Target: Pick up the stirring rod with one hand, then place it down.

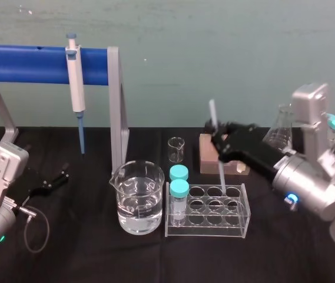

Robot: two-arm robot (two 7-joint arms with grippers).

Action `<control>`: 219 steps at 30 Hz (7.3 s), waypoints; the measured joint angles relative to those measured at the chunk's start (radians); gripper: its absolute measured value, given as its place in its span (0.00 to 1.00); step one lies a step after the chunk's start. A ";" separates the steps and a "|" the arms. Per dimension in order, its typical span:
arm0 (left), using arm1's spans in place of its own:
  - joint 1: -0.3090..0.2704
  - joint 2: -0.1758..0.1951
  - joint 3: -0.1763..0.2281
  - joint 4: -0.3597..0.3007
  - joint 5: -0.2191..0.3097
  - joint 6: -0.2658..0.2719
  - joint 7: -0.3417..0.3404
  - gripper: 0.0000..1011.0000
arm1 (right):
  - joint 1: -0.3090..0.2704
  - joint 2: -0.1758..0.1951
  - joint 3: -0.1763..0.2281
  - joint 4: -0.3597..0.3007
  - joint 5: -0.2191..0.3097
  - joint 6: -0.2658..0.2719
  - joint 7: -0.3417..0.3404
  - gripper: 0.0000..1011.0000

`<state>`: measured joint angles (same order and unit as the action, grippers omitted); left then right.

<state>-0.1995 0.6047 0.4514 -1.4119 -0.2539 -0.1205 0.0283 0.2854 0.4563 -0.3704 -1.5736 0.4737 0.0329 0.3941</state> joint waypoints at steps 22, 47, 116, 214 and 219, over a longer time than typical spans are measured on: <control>0.000 0.000 0.000 0.000 0.000 0.000 0.000 0.99 | -0.049 0.011 0.118 -0.101 0.073 -0.017 -0.013 0.07; 0.000 0.000 0.000 0.000 0.000 0.000 0.000 0.99 | -0.044 0.010 0.117 -0.087 0.078 -0.025 0.000 0.07; 0.000 0.000 0.000 0.000 0.000 0.000 0.000 0.99 | -0.035 0.027 0.096 -0.042 0.088 -0.045 0.047 0.07; 0.000 0.000 0.000 0.000 0.000 0.000 0.000 0.99 | 0.106 -0.106 -0.035 0.434 0.088 -0.247 0.264 0.21; 0.000 0.000 0.000 0.000 0.000 0.000 0.000 0.99 | 0.106 -0.105 -0.035 0.433 0.088 -0.246 0.265 0.39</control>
<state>-0.1995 0.6047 0.4514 -1.4120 -0.2539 -0.1205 0.0283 0.3916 0.3511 -0.4057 -1.1403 0.5621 -0.2133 0.6588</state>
